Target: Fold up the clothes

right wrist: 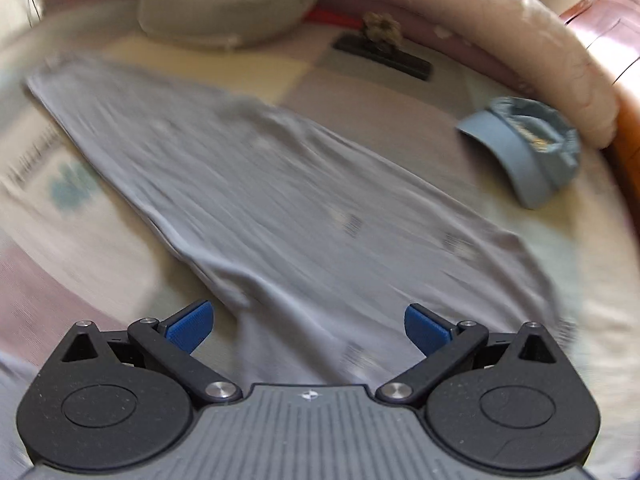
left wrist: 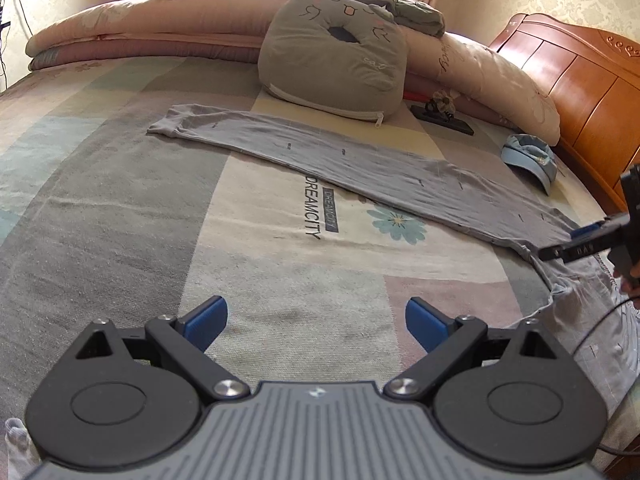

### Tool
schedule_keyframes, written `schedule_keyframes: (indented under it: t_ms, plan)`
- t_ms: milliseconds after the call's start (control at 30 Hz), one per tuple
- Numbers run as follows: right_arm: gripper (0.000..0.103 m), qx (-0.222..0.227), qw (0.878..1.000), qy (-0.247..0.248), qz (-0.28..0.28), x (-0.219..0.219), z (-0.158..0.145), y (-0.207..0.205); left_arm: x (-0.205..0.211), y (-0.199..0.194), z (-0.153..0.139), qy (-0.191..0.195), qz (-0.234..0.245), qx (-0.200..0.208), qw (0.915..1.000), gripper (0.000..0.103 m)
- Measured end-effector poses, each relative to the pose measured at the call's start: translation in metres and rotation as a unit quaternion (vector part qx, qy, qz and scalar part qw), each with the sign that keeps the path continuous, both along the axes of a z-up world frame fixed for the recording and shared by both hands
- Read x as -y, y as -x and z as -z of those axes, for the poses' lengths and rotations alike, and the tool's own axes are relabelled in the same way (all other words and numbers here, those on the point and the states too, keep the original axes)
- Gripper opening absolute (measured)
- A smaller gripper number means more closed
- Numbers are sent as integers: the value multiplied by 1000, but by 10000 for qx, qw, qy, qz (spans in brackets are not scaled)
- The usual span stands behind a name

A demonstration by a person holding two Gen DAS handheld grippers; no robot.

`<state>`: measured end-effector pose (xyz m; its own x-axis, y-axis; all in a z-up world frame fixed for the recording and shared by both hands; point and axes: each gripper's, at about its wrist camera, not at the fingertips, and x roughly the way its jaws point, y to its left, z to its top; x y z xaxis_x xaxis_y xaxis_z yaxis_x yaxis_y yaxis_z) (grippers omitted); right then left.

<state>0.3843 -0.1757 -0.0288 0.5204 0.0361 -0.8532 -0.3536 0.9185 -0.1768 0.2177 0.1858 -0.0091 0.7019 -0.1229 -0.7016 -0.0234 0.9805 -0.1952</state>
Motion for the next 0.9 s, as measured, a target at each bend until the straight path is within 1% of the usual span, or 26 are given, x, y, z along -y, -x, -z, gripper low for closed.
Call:
schedule_keyframes:
  t_ms: [33, 100, 233, 400, 467, 533, 633, 767, 900]
  plan:
    - [103, 1, 9998, 189, 25, 3, 2, 3, -2, -1, 1, 13, 10, -22, 10000, 96]
    - [103, -58, 9991, 406, 120, 10, 3, 9, -3, -5, 2, 35, 48, -64, 10000, 96]
    - [103, -176, 9974, 629, 313, 18, 4, 18, -1, -13, 3, 116, 163, -90, 9998, 96]
    - [103, -519, 9944, 883, 253, 15, 22, 23, 9, -21, 1, 194, 397, -19, 9990, 96]
    - [103, -541, 9946, 842, 270, 14, 27, 23, 13, -23, 0, 194, 455, 4, 9988, 96]
    - [103, -501, 9951, 822, 239, 12, 22, 22, 17, -23, -2, 181, 479, 23, 9987, 96]
    - [103, -434, 9970, 640, 62, 7, 14, 20, 21, -22, -3, 157, 458, -12, 9988, 96]
    - [103, -308, 9970, 688, -148, -6, 25, 6, 28, -17, -7, 20, 381, -63, 9993, 96]
    - [103, -65, 9997, 91, -209, -11, 29, -20, 38, -8, -14, -184, 212, -114, 9995, 96]
